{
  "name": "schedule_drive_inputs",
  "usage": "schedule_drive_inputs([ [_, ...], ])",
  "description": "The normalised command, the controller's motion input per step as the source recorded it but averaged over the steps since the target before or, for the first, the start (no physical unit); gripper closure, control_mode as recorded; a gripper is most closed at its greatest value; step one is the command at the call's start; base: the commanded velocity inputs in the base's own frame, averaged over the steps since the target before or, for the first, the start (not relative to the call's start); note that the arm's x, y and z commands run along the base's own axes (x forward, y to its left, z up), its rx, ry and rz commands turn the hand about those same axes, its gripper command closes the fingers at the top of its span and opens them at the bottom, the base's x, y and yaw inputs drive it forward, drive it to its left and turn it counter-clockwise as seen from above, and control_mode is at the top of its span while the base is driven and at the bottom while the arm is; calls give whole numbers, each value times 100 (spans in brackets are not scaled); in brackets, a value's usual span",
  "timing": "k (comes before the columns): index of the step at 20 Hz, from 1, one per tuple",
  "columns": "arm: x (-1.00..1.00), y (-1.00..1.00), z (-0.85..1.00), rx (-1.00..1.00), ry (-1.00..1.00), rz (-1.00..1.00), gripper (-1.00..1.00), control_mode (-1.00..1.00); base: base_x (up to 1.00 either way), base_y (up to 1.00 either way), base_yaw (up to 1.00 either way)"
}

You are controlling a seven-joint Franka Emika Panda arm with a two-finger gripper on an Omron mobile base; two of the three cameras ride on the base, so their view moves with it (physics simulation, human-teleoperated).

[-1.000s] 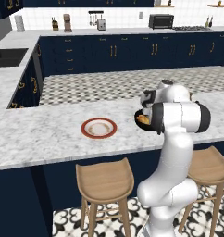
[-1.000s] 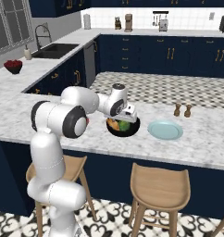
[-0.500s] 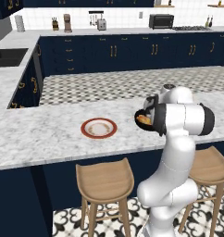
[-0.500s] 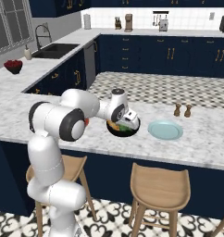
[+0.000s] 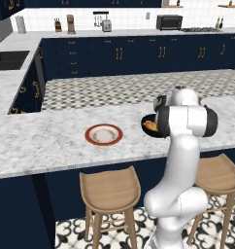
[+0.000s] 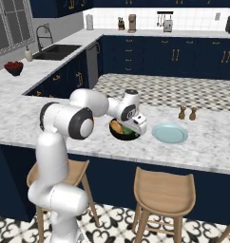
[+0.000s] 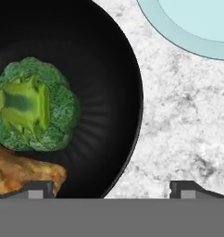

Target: Pick the chicken drumstick and broccoli from their plates and place them in the bowl. Then put the bowl in the fridge.

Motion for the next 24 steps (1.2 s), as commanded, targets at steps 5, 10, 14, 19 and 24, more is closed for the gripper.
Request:
schedule_drive_inputs([
  [5, 33, -13, -20, 5, 6, -1, -100, -100, 0, 0, 0],
  [10, -2, 0, -39, -1, -3, -1, -100, -100, 0, 0, 0],
  [14, -3, 0, -34, -2, -10, 0, -100, -100, 0, 0, 0],
  [19, 0, 9, -23, -2, -10, -3, -100, -100, 0, 0, 0],
  [24, -7, 5, -9, -1, -3, -1, -100, -100, 0, 0, 0],
])
